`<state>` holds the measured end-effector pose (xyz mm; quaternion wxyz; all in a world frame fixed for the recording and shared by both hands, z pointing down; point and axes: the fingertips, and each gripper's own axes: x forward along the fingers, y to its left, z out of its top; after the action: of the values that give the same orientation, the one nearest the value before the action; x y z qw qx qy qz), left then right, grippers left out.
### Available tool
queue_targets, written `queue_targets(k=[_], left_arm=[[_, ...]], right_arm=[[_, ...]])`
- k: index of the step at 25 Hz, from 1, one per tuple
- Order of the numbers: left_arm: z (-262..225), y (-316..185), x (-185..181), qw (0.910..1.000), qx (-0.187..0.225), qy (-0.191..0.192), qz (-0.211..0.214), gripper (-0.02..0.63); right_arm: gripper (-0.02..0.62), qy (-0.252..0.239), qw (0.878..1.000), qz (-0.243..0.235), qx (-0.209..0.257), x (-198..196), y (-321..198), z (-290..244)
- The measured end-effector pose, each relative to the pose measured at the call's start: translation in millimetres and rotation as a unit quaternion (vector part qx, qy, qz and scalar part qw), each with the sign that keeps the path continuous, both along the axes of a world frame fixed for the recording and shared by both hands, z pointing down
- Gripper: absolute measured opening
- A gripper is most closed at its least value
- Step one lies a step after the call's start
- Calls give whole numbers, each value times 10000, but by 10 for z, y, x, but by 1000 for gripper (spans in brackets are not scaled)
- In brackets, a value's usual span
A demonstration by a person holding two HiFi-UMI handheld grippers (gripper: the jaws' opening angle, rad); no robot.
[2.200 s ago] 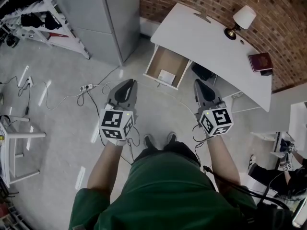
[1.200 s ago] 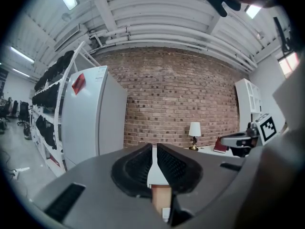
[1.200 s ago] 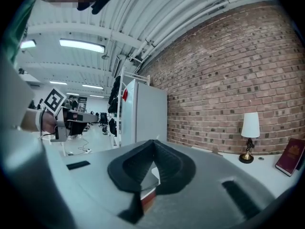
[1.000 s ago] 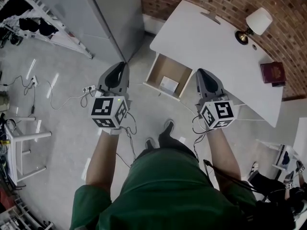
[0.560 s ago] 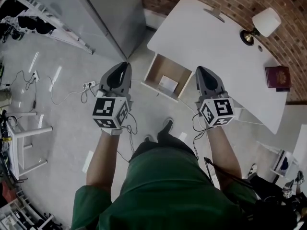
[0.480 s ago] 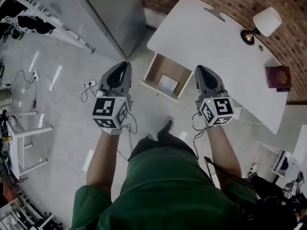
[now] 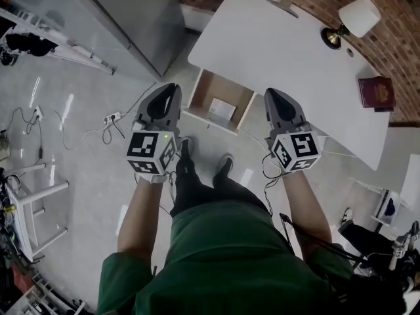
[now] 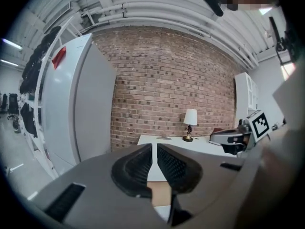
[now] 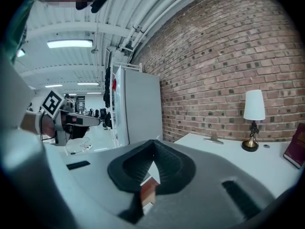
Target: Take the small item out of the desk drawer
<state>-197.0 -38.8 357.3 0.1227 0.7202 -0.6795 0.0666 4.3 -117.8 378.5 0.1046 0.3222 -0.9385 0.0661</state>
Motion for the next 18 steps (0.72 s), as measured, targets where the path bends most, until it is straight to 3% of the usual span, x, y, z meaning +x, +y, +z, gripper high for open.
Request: queue_targets(k=[5, 10, 15, 18], left_arm=[[174, -300, 32, 9982, -69, 50, 597, 26], [255, -566, 120, 9904, -139, -64, 1373, 26], [504, -728, 178, 9777, -430, -98, 2052, 26], [699, -760, 293, 9648, -592, -163, 2557, 26]], right_arm=[[3, 172, 9994, 287, -66, -16, -33, 77], [3, 296, 9966, 762, -104, 20, -42, 61], [3, 271, 9921, 1221, -123, 8, -87, 80], [3, 318, 9881, 1491, -215, 17, -46, 180]])
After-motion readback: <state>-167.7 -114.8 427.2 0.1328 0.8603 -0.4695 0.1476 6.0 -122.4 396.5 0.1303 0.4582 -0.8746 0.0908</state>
